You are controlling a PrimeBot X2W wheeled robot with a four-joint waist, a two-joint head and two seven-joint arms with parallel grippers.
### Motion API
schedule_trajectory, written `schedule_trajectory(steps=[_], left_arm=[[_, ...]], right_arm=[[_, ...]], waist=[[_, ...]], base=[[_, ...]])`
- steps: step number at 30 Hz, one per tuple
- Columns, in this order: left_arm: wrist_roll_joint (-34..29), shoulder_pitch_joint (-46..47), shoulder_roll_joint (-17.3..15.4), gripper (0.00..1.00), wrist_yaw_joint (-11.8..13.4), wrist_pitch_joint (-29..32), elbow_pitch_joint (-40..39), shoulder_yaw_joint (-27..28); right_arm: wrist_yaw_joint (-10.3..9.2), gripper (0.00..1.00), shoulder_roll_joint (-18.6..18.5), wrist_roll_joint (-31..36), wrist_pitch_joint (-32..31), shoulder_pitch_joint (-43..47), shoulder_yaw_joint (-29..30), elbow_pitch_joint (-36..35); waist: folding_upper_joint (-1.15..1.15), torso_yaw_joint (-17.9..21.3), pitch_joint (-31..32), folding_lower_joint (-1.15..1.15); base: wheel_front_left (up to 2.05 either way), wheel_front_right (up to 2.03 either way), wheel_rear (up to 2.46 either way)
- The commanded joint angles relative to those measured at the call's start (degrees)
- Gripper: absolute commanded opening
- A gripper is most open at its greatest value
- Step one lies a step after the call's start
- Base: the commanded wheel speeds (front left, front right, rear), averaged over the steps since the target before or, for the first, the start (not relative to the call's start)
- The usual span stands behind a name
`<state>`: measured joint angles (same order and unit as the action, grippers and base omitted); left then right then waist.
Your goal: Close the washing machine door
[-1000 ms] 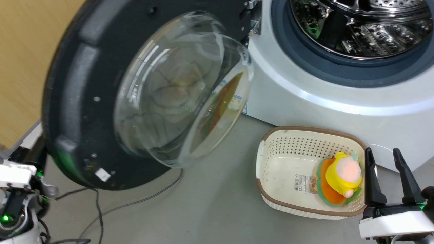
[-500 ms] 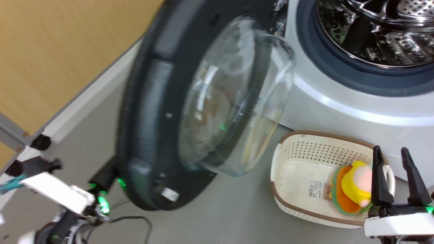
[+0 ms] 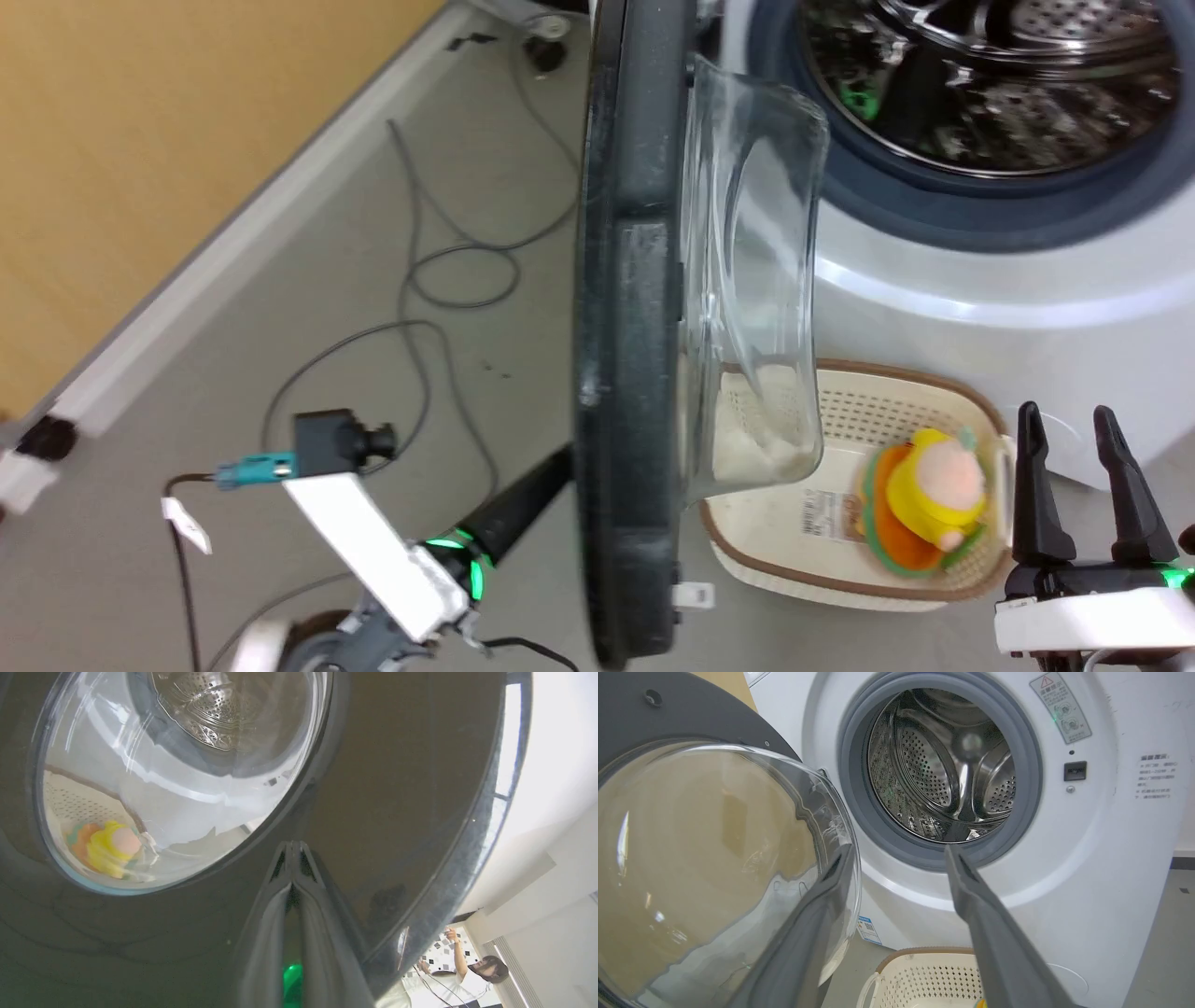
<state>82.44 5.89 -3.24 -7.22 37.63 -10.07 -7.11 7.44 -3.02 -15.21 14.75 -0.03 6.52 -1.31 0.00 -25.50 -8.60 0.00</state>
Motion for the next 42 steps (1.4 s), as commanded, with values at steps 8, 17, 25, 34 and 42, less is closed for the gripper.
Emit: schedule_trajectory(steps=[8, 17, 25, 34, 42], left_arm=[[-4.2, 2.8, -1.8, 0.0, -0.3, -8.7, 3.7, -11.3], [-8.2, 8.2, -4.5, 0.0, -0.3, -20.8, 9.5, -22.4], [-8.2, 13.0, -7.1, 0.0, -0.3, -33.4, 17.0, -32.7], [-8.7, 16.2, -13.6, 0.0, -0.3, -45.0, 19.0, -38.7], [-28.8, 18.7, -16.7, 0.0, 6.7, -52.6, 27.6, -29.2]], right_arm=[[0.05, 1.0, 0.1, 0.0, 0.2, -1.5, -0.2, 0.3], [0.05, 1.0, 0.1, -0.7, 0.2, -1.8, -0.2, 0.5], [0.05, 1.0, 0.1, -0.6, 0.2, -2.1, -0.4, 1.0], [0.05, 1.0, 0.1, -1.3, 0.2, -1.0, -1.3, 3.0], [0.05, 1.0, 0.1, 1.2, 0.2, -1.2, 0.0, 1.2]], waist=[[0.0, 8.2, 0.0, 0.0], [0.0, 13.0, -0.5, 0.0], [0.0, 15.2, -0.6, 0.0], [0.0, 15.5, 1.4, 0.0], [0.0, 15.0, 3.7, 0.0]], base=[[0.0, 0.0, 0.0], [0.0, 0.0, 0.0], [0.0, 0.0, 0.0], [0.0, 0.0, 0.0], [0.0, 0.0, 0.0]])
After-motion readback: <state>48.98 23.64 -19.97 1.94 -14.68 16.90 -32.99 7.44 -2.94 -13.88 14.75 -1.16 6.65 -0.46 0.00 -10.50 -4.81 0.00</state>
